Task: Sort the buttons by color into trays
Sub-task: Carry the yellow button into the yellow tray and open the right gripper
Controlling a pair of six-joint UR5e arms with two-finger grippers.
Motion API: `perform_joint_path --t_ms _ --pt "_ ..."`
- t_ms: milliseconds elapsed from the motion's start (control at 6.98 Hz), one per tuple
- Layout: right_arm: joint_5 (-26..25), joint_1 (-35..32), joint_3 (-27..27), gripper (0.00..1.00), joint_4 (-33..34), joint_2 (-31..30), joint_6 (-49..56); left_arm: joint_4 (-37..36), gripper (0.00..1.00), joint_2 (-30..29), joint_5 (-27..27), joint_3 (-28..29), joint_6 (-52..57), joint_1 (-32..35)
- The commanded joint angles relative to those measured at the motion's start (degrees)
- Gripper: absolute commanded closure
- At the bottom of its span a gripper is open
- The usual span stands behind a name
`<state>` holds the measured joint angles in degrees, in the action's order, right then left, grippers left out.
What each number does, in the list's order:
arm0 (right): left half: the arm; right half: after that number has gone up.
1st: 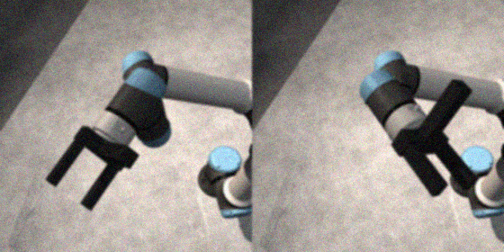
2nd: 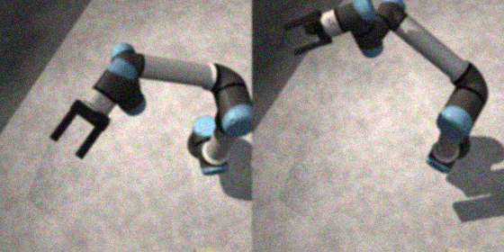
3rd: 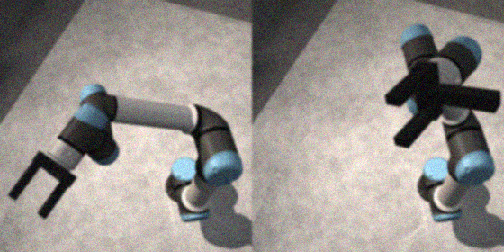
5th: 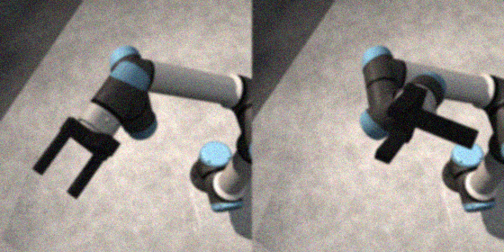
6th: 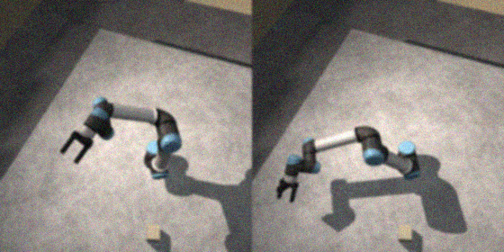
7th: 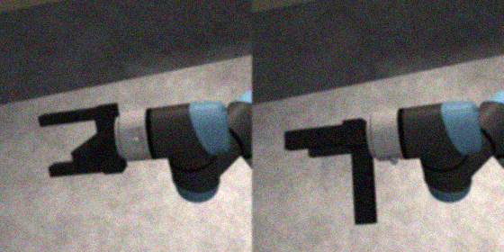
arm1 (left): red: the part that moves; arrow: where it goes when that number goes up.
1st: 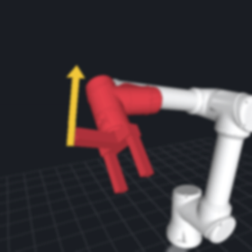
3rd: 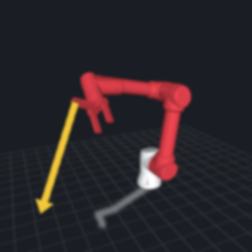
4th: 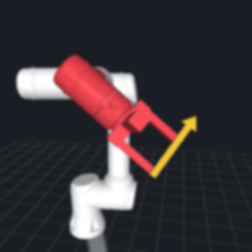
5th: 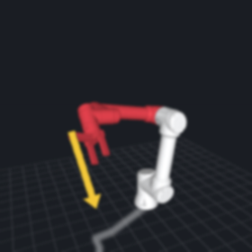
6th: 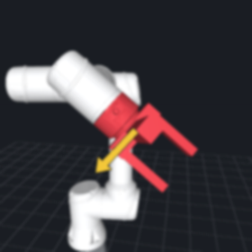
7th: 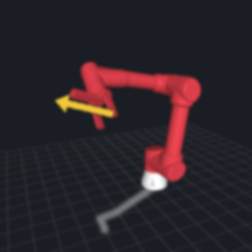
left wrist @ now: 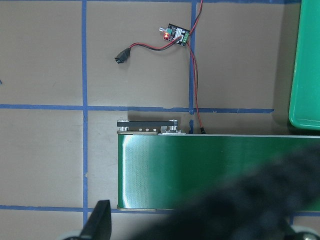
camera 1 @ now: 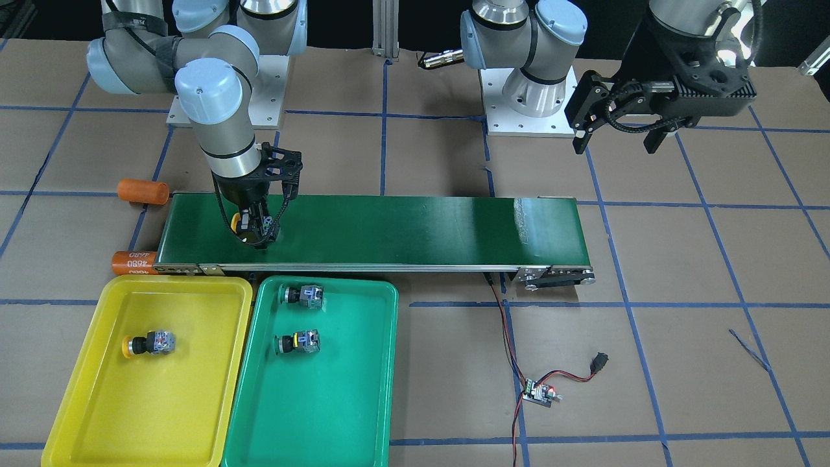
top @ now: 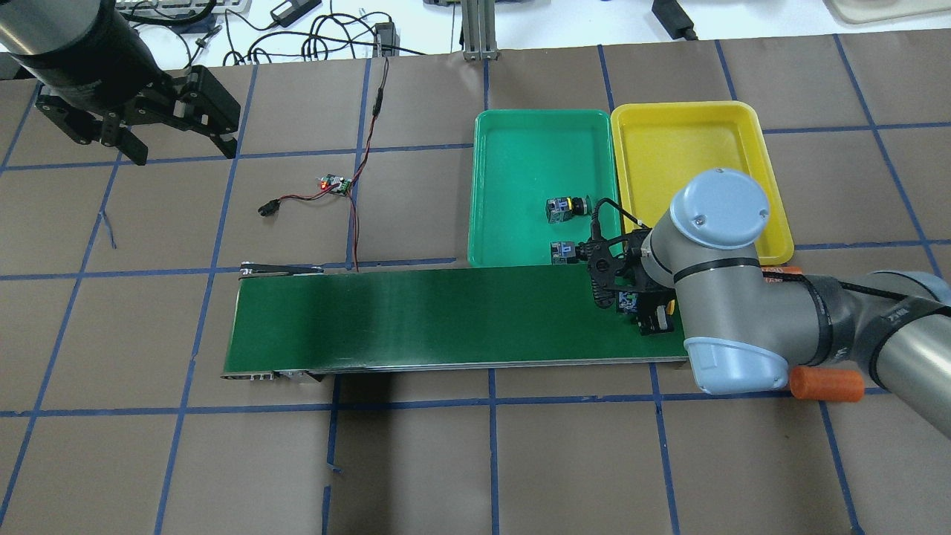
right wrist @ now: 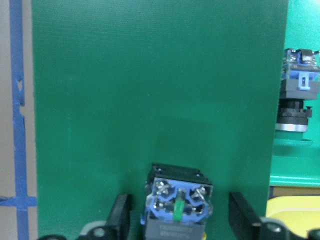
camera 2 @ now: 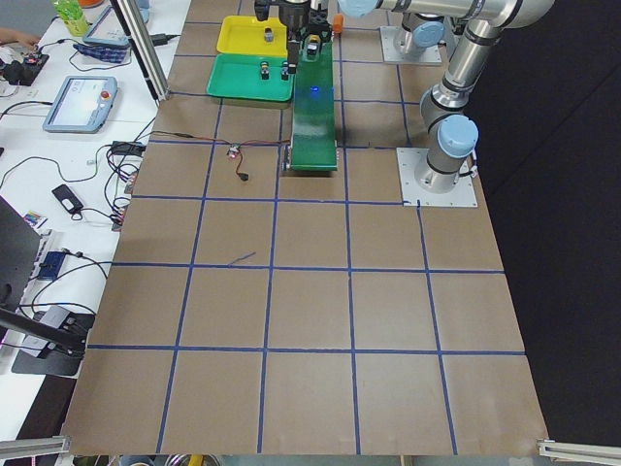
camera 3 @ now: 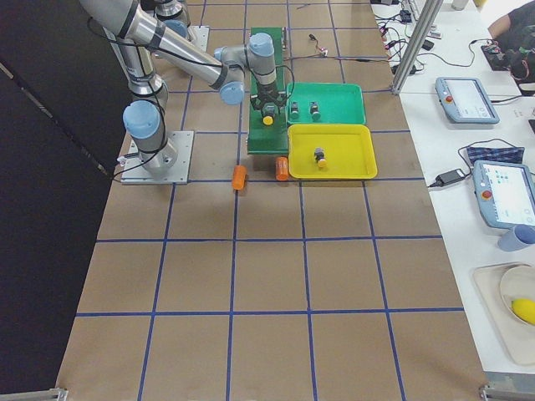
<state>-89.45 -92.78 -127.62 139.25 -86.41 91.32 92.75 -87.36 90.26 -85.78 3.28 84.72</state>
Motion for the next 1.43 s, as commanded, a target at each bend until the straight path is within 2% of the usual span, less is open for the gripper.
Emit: perform_joint_path --t_ms 0,286,573,716,859,1146,1289 --pt "-0.2 0.3 3.0 0.74 0.8 0.4 1.2 0.1 0.0 0.0 0.0 0.0 0.0 0.0" --pt "-3.3 0.4 13.5 0.77 0.0 7.7 1.4 0.1 0.0 0.0 0.1 0.0 0.0 0.0" --pt "-3.3 3.4 24.5 0.76 -0.9 18.3 1.8 0.0 0.0 0.0 0.0 0.0 0.0 0.0" --pt "-2.8 6.4 25.0 0.75 -1.3 20.3 4.9 0.0 0.0 0.0 0.0 0.0 0.0 0.0" --pt "-2.0 10.0 24.5 0.58 -1.3 20.8 7.9 0.0 0.0 0.0 0.0 0.0 0.0 0.0" --pt "0.6 11.0 24.4 0.0 -2.0 20.9 8.4 0.0 0.0 0.0 0.0 0.0 0.1 -0.1" --pt "0.7 10.9 24.4 0.0 -2.7 20.7 8.4 0.0 0.0 0.0 0.0 0.0 0.0 -0.1"
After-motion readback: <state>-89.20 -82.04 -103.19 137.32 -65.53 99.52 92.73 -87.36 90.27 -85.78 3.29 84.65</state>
